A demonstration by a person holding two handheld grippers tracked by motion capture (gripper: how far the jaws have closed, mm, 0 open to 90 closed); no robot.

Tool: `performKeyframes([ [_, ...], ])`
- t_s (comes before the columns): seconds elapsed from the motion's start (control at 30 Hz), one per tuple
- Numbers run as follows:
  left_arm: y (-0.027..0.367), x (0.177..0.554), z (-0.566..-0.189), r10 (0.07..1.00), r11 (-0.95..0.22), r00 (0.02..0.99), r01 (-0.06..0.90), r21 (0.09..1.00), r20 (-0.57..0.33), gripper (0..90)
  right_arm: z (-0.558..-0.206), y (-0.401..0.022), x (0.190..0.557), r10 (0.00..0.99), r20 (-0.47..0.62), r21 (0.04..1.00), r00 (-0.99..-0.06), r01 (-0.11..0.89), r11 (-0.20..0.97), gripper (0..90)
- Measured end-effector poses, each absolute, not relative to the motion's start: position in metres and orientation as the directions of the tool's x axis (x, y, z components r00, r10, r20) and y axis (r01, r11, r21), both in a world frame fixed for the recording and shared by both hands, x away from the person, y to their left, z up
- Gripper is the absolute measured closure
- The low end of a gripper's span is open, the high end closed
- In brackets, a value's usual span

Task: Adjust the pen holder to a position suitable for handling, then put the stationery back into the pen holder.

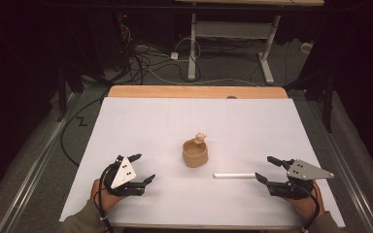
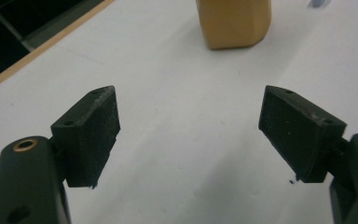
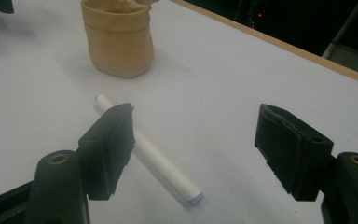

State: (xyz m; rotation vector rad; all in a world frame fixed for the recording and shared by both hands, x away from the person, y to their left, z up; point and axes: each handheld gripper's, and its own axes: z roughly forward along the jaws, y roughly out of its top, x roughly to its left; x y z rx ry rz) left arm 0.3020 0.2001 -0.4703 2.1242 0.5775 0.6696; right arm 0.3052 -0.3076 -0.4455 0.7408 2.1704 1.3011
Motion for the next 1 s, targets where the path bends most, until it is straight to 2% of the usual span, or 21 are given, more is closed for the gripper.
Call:
performKeyframes([
  [0.57,0.218,0.289,-0.478,0.612,-0.562,0.757,0.213,0.799,0.228,19.6,-0.446,-0.300,0.309,0.630,-0.137,0.876,-0.764,0.203,0.437,27.5],
  [0.9,0.221,0.292,-0.477,0.619,-0.561,0.751,0.220,0.798,0.229,19.6,-0.436,-0.287,0.319,0.542,-0.112,0.814,-0.833,0.236,0.531,29.1],
  [1.0,0.219,0.294,-0.478,0.613,-0.566,0.756,0.217,0.795,0.229,19.6,-0.429,-0.281,0.326,0.524,-0.148,0.782,-0.839,0.225,0.581,29.7],
])
